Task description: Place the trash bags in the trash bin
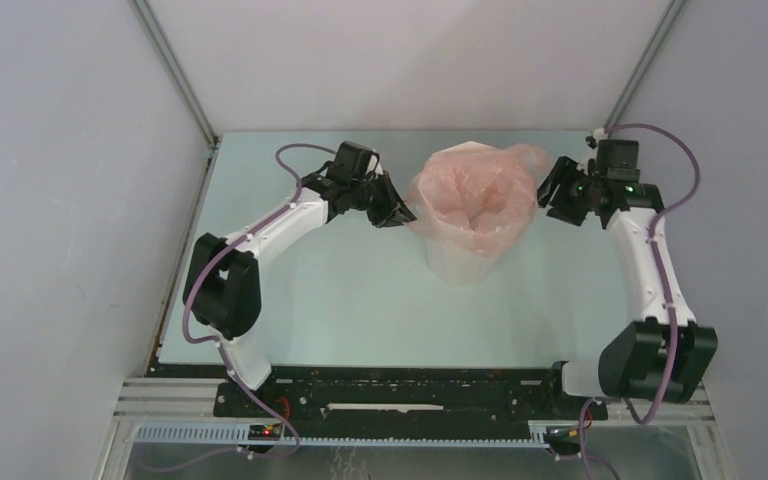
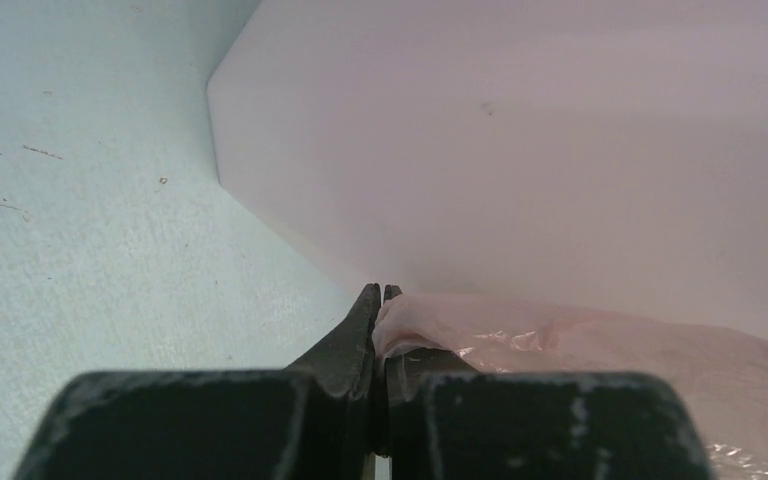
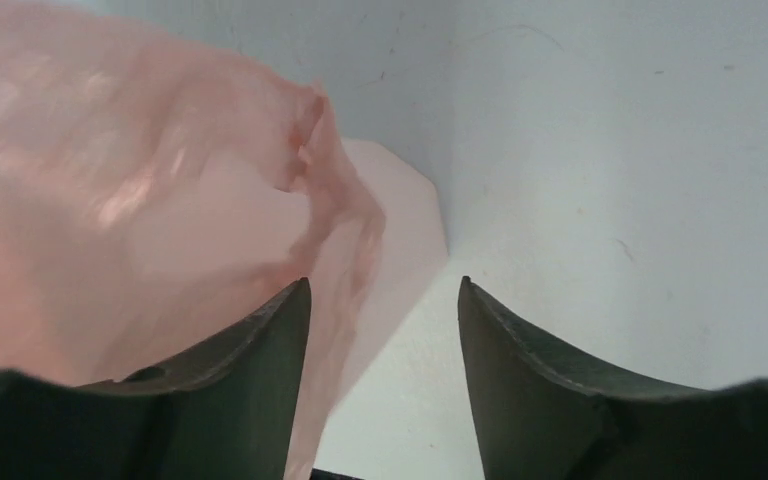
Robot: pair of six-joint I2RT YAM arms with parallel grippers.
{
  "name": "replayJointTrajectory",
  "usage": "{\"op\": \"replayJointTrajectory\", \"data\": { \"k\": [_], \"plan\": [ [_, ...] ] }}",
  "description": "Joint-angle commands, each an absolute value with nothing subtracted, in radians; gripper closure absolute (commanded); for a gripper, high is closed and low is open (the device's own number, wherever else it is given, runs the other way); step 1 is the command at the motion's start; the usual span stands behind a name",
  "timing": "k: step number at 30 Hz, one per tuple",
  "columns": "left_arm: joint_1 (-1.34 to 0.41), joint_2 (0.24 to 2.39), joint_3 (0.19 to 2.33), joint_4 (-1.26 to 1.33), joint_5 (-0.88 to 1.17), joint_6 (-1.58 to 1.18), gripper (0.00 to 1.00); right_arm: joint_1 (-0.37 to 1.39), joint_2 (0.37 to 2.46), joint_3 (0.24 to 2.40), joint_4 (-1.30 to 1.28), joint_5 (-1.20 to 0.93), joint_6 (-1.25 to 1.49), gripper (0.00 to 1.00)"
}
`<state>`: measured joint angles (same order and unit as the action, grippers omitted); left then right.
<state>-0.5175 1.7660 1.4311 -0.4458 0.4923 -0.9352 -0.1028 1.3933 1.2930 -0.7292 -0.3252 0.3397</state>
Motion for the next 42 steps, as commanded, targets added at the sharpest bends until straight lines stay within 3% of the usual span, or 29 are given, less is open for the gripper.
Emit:
{"op": "replayJointTrajectory", "data": {
  "k": [1, 9, 14, 19, 21, 23, 29, 37, 42],
  "plan": [
    [-0.517, 1.758, 1.493, -0.458, 0.496, -0.903, 0.94, -0.151, 1.232, 1.402, -0.852, -0.291, 0.328, 0.32],
    [-0.515, 1.752, 1.499, -0.487, 0.514, -0.889, 0.94, -0.147, 1.311, 1.663, -0.909, -0.272, 0.372, 0.29],
    [-0.515, 1.759, 1.518, -0.492, 0.531, -0.884, 0.94, -0.114, 1.468, 1.818, -0.954, -0.49, 0.493, 0.26],
    [-0.516, 1.764, 1.536, -0.494, 0.53, -0.881, 0.95, -0.007, 1.487, 1.819, -0.852, -0.436, 0.559, 0.27],
    [-0.518, 1.764, 1.538, -0.494, 0.532, -0.882, 0.95, 0.029, 1.513, 1.816, -0.842, -0.414, 0.587, 0.35],
    [-0.517, 1.764, 1.539, -0.494, 0.531, -0.881, 0.95, 0.045, 1.536, 1.826, -0.852, -0.361, 0.617, 0.57],
    [-0.517, 1.761, 1.529, -0.494, 0.529, -0.872, 0.95, 0.073, 1.589, 1.824, -0.78, -0.252, 0.687, 0.75],
    [-0.516, 1.793, 1.525, -0.487, 0.514, -0.855, 0.96, 0.06, 1.75, 1.86, -0.723, -0.187, 0.878, 0.76],
    [-0.514, 1.82, 1.529, -0.473, 0.524, -0.851, 0.96, 0.052, 1.843, 1.869, -0.736, -0.232, 0.855, 0.73]
  ]
}}
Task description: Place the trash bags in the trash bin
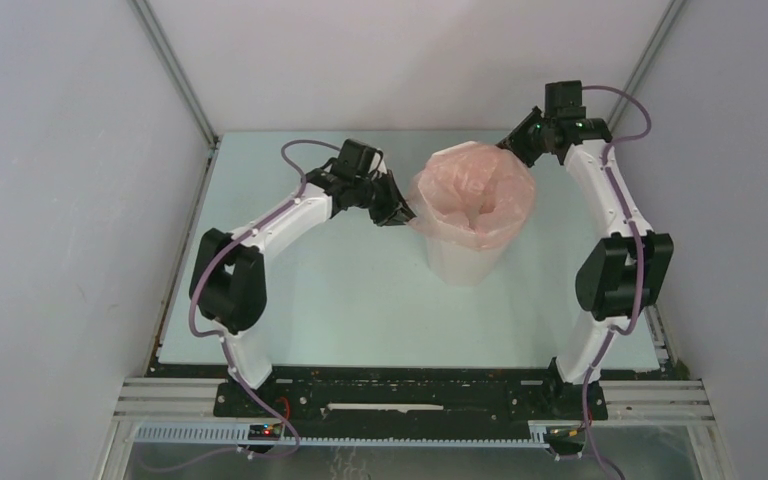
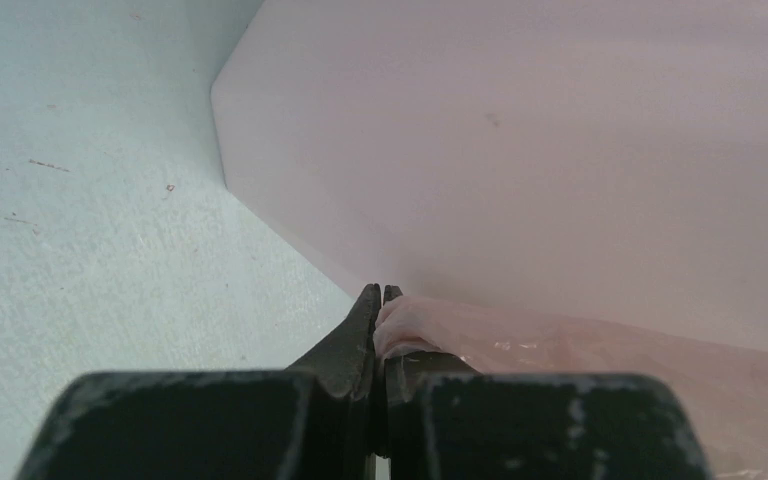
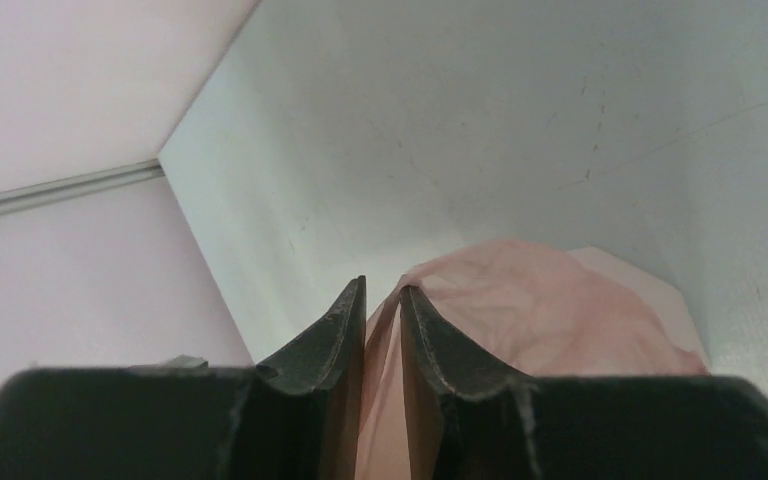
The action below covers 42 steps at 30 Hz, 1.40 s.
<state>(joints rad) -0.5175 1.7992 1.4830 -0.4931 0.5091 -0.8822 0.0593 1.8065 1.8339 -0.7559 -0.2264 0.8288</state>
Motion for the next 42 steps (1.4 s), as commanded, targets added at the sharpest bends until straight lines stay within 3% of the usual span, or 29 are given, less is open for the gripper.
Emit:
{"op": "replayJointTrajectory", "data": {
  "k": [1, 9, 16, 29, 36, 42],
  "plan": [
    [-0.513, 1.822, 1.532, -0.471, 0.525, -0.849, 0.96, 0.052, 1.848, 1.866, -0.751, -0.237, 0.835, 0.72],
    [-0.498, 1.695, 1.508, -0.465, 0.472, -0.777, 0.97, 0.047, 1.747, 1.684, -0.69, -0.368, 0.66, 0.65],
    [-0.442, 1.491, 1.396, -0.375, 0.32, -0.772, 0.99, 0.037, 1.722, 1.675, -0.634, -0.439, 0.699, 0.6],
    [-0.379, 1.787, 1.62, -0.354, 0.405, -0.876, 1.0, 0.008, 1.781, 1.608, -0.598, -0.392, 0.897, 0.6],
    [-0.386, 1.812, 1.503, -0.429, 0.433, -0.858, 1.0, 0.008, 1.771, 1.566, -0.644, -0.4, 0.836, 0.59],
    [-0.438, 1.753, 1.412, -0.429, 0.503, -0.842, 0.98, 0.041, 1.678, 1.494, -0.626, -0.443, 0.755, 0.53]
  ]
}}
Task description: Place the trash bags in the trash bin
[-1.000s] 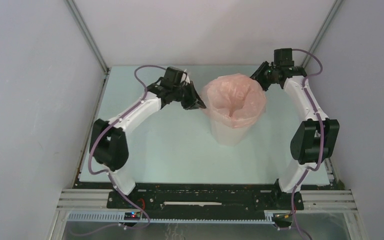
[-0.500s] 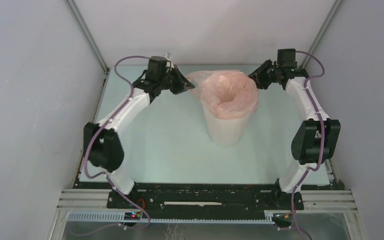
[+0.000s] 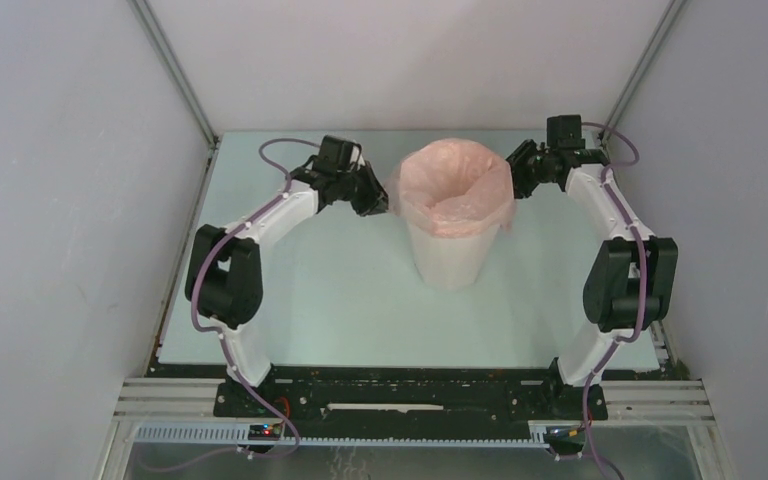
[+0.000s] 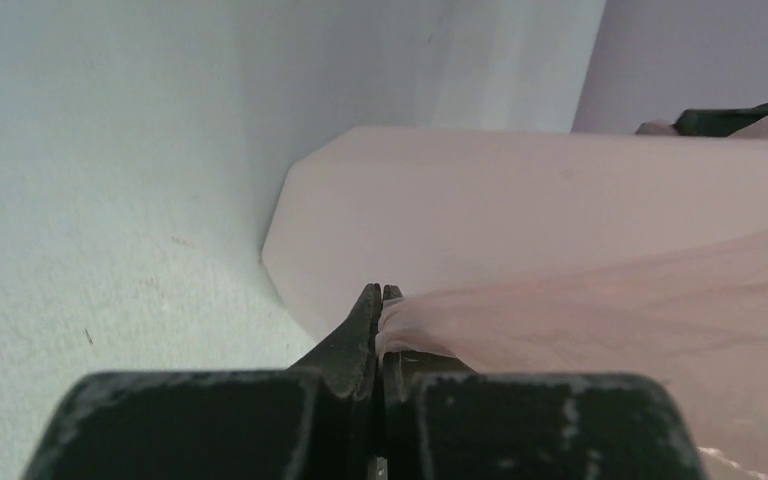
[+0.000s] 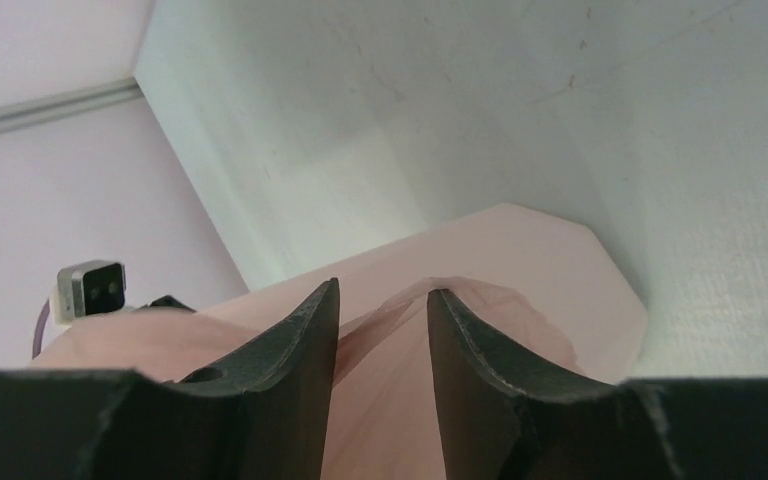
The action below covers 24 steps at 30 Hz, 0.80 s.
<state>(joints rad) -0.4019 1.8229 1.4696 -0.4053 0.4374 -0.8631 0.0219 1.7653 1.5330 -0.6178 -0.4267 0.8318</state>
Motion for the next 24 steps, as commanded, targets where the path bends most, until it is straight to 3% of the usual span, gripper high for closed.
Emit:
{"op": "replayJointTrajectory", "data": {
  "k": [1, 10, 19, 24],
  "plan": [
    [-0.452, 1.745, 1.405, -0.43, 0.51, -0.837, 0.98, 0.046, 1.664, 1.492, -0.621, -0.443, 0.747, 0.51],
    [-0.531, 1.751, 1.316, -0.439, 0.507, -0.807, 0.98, 0.027, 1.65, 1.52, -0.67, -0.412, 0.687, 0.41],
    [-0.54, 1.788, 1.278, -0.458, 0.509, -0.778, 0.98, 0.042, 1.63, 1.592, -0.889, -0.352, 0.477, 0.36],
    [-0.543, 1.755, 1.299, -0.485, 0.503, -0.772, 0.97, 0.031, 1.547, 1.661, -0.97, -0.309, 0.458, 0.26]
  ]
}}
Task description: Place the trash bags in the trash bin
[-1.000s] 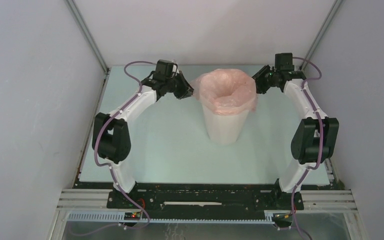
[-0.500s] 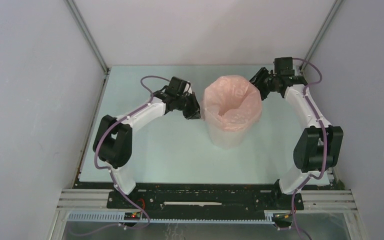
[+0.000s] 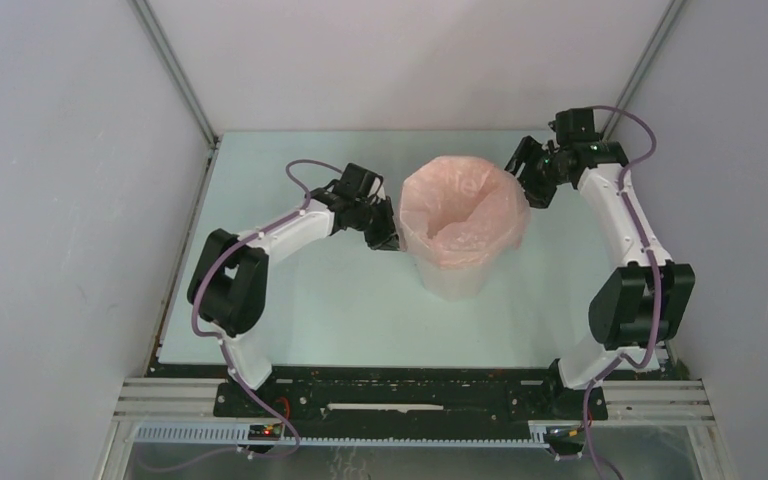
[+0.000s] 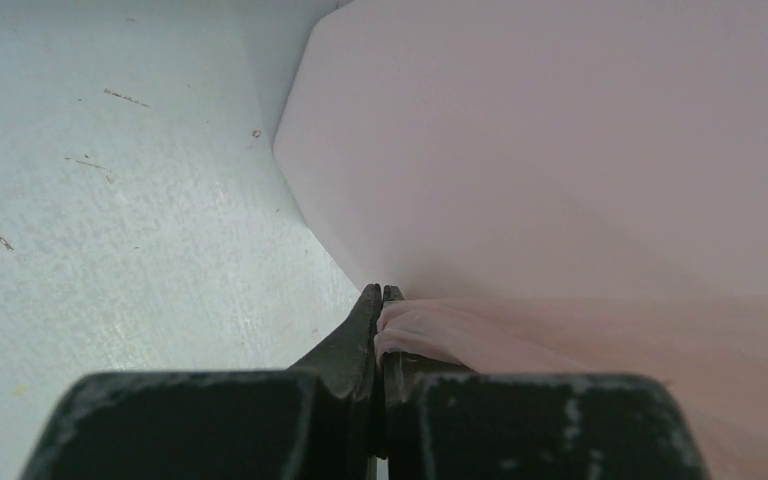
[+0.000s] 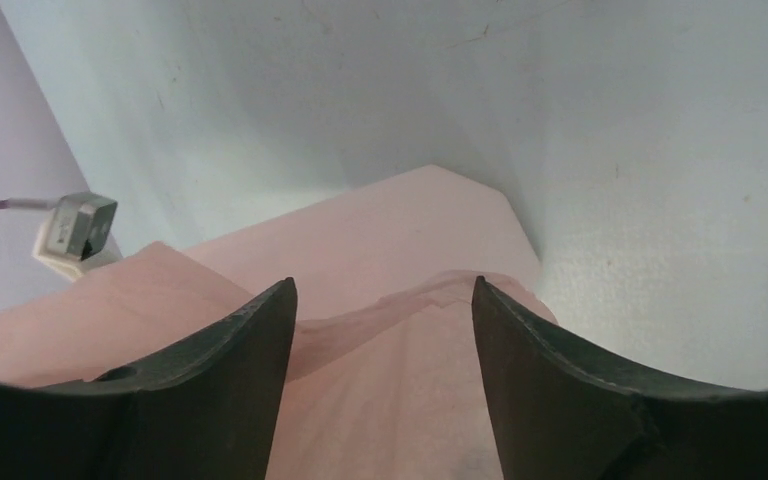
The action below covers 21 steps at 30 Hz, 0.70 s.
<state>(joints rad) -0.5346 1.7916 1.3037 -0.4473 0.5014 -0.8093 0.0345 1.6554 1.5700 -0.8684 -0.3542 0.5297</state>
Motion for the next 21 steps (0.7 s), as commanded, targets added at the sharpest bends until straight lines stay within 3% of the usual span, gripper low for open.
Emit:
{"op": "replayJointTrajectory", "data": {
  "k": [1, 5, 14, 17, 21],
  "plan": [
    [-0.542, 1.751, 1.306, -0.494, 0.498, -0.768, 0.97, 0.026, 1.533, 1.676, -0.99, -0.303, 0.456, 0.24],
    [-0.543, 1.741, 1.324, -0.527, 0.485, -0.753, 0.97, -0.005, 1.478, 1.717, -1.041, -0.289, 0.449, 0.15],
    [-0.543, 1.715, 1.345, -0.556, 0.485, -0.753, 0.96, -0.122, 1.376, 1.678, -1.074, -0.384, 0.447, 0.14],
    [-0.544, 1.712, 1.359, -0.564, 0.489, -0.755, 0.95, -0.179, 1.324, 1.581, -1.051, -0.362, 0.434, 0.17],
    [-0.545, 1.71, 1.375, -0.569, 0.502, -0.762, 0.95, -0.244, 1.277, 1.426, -0.976, -0.45, 0.467, 0.29]
  ]
}}
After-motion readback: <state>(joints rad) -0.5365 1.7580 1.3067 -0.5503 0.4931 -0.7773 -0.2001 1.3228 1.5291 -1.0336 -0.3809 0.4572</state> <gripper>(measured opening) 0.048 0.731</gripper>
